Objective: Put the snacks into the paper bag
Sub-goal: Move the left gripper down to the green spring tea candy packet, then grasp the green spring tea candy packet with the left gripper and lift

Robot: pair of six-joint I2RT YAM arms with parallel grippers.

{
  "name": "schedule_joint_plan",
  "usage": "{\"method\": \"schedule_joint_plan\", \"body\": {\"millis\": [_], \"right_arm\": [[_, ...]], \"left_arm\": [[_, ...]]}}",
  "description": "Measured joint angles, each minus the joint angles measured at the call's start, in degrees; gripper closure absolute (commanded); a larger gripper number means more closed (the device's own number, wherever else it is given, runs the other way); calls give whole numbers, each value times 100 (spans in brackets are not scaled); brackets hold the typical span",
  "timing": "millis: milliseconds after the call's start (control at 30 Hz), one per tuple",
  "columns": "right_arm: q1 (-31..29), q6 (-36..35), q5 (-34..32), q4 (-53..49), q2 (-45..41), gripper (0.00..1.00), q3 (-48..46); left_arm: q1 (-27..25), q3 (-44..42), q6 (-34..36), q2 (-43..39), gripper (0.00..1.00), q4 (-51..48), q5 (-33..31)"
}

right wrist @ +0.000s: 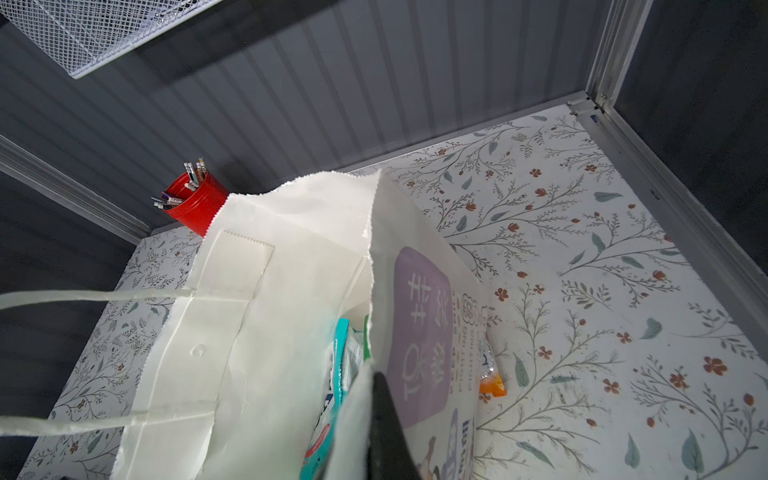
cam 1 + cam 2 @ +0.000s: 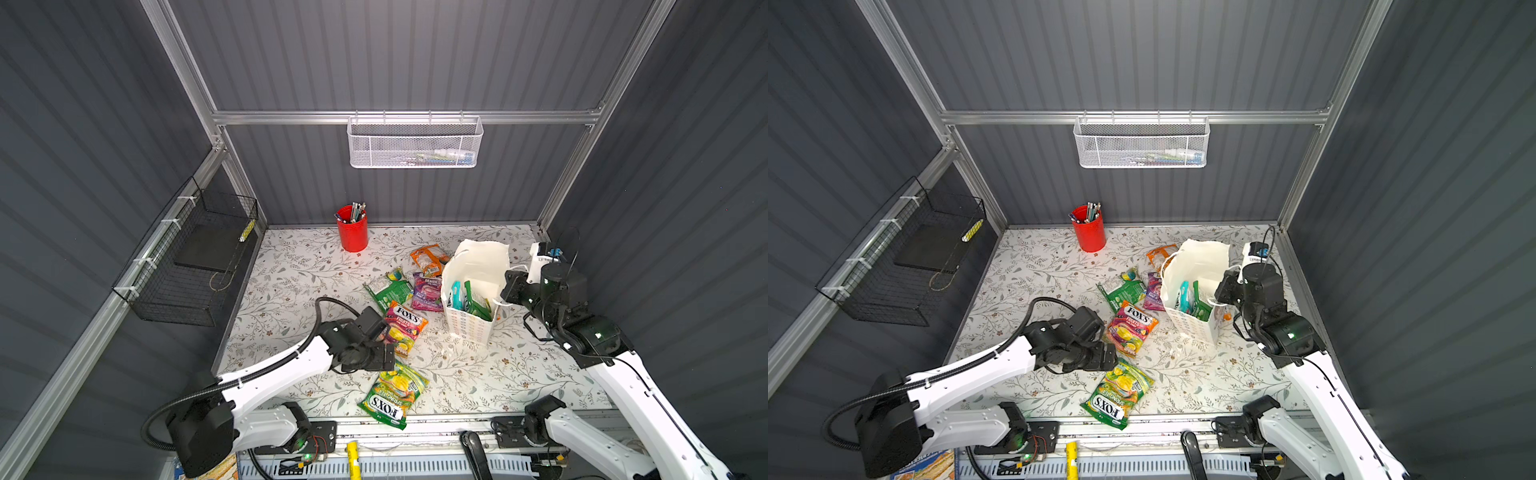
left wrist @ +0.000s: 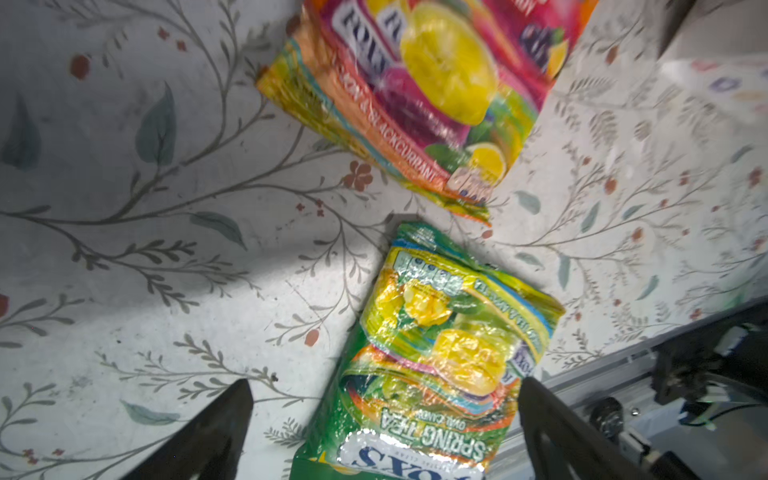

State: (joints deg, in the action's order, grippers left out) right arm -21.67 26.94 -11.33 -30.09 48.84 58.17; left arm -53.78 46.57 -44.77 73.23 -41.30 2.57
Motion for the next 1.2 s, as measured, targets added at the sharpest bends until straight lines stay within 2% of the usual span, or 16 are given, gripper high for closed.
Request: {"method": "schedule_joint_plan", "body": {"millis": [200,400,633,700,1067,1200], "right_arm": [[0,0,0,-2,-15,100,-7],[0,0,7,0,-4,100,-20],[0,0,48,2,0,100,-22],[0,0,57,2,2,100,-20],[0,0,66,2,11,100,-20],[0,0,66,2,-7,100,-22]], "left_arm": [[-820,330,39,892,0,4,-4],[-1097,586,177,1309,0,0,-136],[-1182,632,221,1794,1,168,-245],[-1182,671,214,1880,10,173,-262],[-1228,1154,-142,2413,68,374,-798],[-1224,1248,-267,2428,79,533,-1064]]}}
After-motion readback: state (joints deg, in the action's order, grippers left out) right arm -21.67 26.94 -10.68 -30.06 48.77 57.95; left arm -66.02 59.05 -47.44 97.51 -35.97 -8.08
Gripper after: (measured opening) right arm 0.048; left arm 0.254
